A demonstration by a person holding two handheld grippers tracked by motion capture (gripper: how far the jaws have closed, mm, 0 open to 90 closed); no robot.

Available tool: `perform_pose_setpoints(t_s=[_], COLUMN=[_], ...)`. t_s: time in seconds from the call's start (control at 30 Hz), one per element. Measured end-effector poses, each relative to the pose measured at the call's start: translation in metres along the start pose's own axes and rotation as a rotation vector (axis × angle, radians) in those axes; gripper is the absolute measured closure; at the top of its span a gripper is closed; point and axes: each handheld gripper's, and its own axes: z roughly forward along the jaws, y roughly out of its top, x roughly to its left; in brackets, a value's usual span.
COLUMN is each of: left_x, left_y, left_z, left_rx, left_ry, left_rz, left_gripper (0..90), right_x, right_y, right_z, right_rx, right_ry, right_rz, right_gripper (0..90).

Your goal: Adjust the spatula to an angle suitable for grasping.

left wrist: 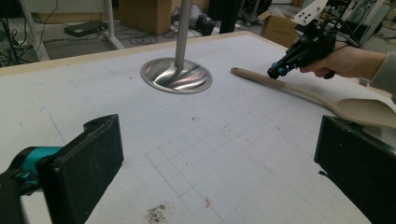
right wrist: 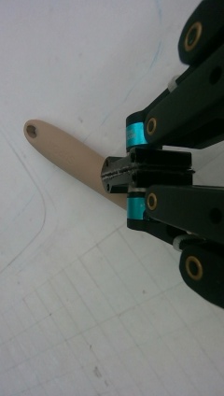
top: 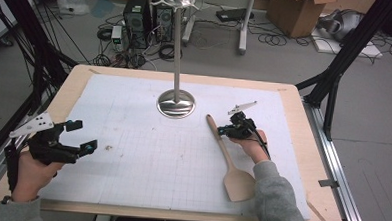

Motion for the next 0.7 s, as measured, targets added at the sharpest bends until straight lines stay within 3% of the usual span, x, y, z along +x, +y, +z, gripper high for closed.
perform_pose_setpoints(t_s=[0.43,0.7], left_x=[0.001,0.000], left_y=[0.001,0.002], left_z=[-0.004,-0.004], left_rx=[-0.012,-0.013], left_ry=[0.002,0.002], left_rz=[0.000,0.001], left_gripper=[1.7,1.7], right_x=[0.021,0.025], right_y=[0.015,0.019], right_z=[0.014,0.013], right_rx=[0.053,0.053], right_ry=[0.072,0.065], right_rz=[-0.080,-0.102], right_gripper=[90.0,90.0])
